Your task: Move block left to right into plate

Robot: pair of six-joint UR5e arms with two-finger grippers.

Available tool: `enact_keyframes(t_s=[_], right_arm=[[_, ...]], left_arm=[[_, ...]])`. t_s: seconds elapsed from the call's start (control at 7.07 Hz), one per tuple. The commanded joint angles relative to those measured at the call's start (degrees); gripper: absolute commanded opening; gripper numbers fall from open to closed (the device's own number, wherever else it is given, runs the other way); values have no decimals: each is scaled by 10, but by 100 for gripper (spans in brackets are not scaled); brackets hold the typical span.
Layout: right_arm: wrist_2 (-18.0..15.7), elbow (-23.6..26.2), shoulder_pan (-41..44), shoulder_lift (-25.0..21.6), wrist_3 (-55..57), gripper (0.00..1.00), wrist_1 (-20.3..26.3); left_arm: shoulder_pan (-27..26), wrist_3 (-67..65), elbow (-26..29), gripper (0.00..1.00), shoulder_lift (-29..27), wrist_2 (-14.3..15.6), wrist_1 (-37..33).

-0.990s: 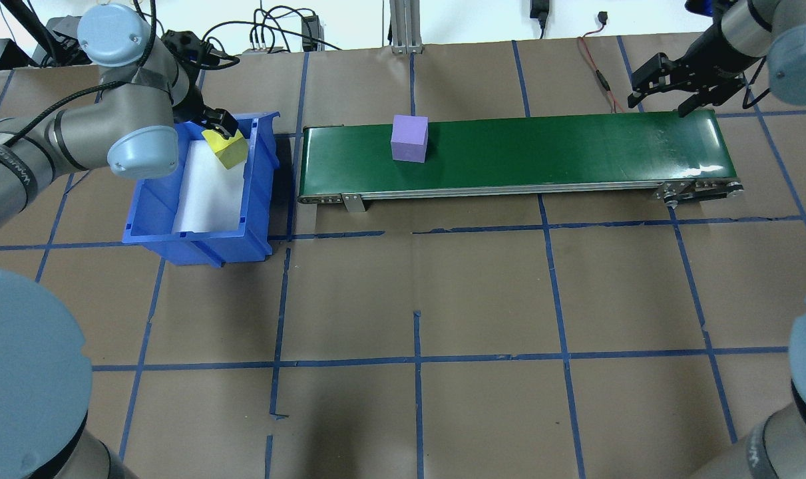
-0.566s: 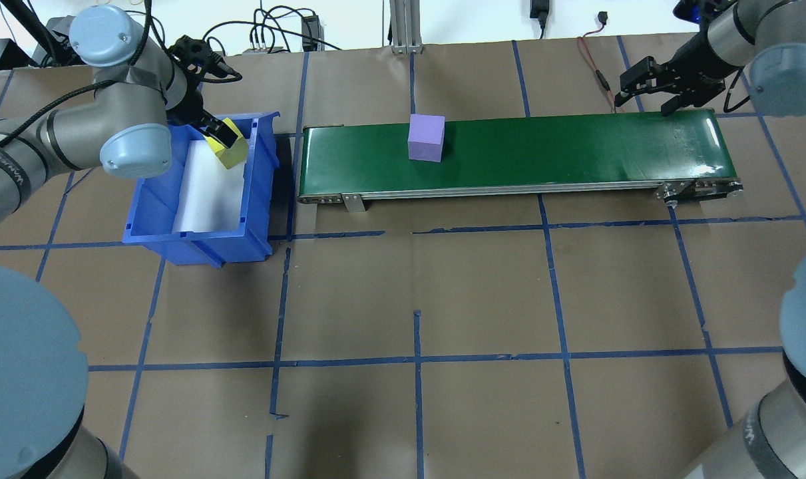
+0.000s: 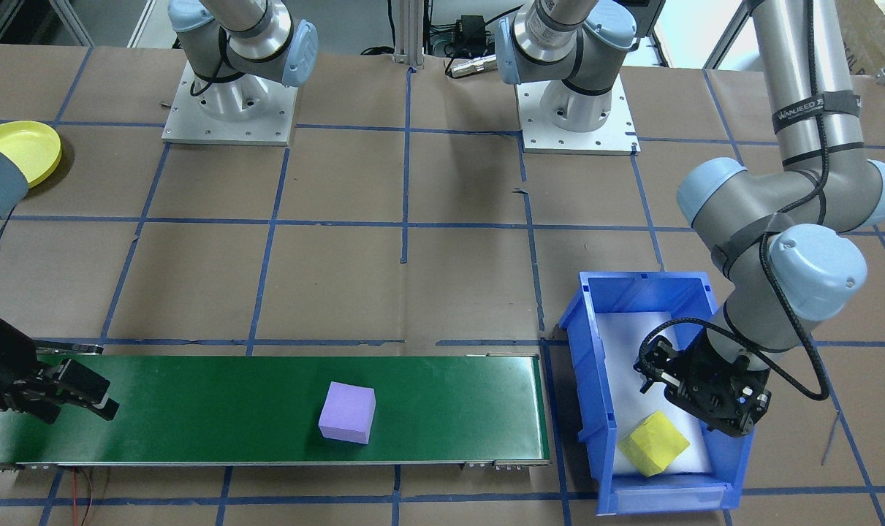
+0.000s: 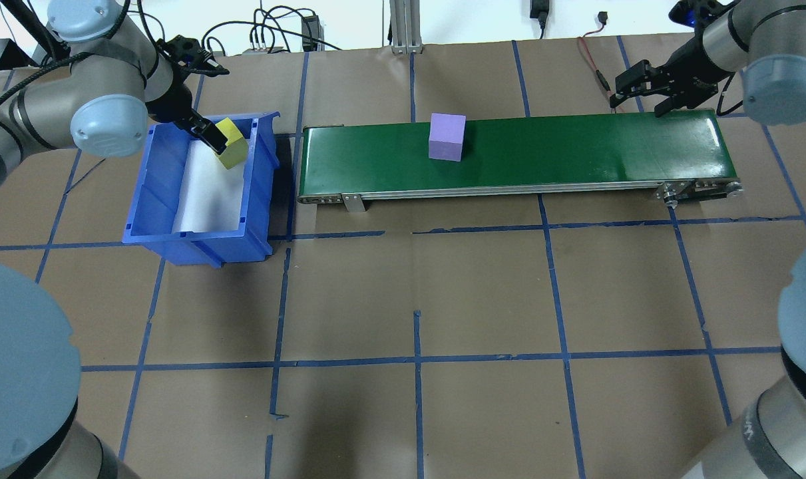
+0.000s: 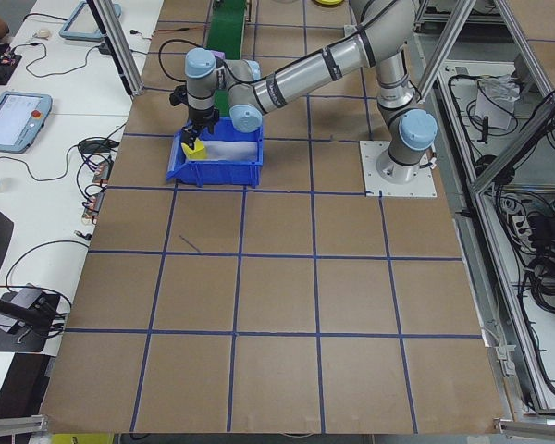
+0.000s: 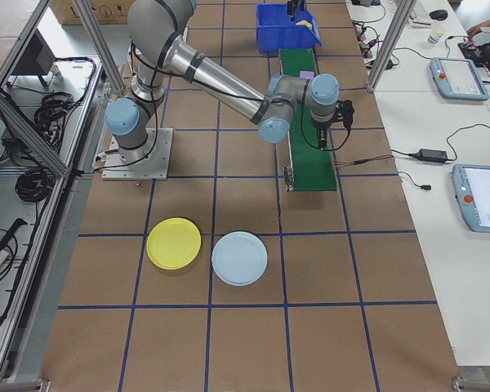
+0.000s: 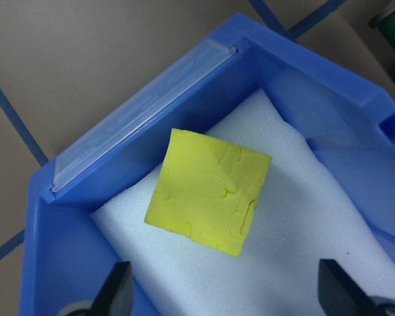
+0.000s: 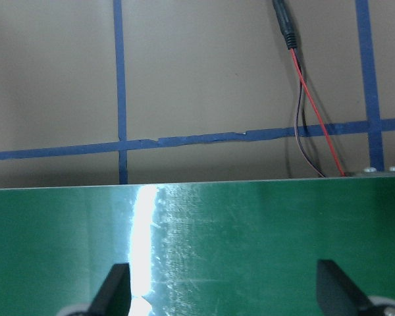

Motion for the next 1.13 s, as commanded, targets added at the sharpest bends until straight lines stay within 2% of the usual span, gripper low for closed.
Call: enact_keyframes(t_s=[0.0, 0.42, 0.99], right_arm=[[48, -2, 0, 10, 0, 100, -3], [57, 3, 0, 15, -33, 100, -5], [59, 5, 0, 18, -34, 100, -5]], left_arm=[[1, 1, 37, 100, -25, 0, -23], [1, 2, 83, 100, -75, -3, -23], [1, 16, 71, 100, -76, -7, -50]])
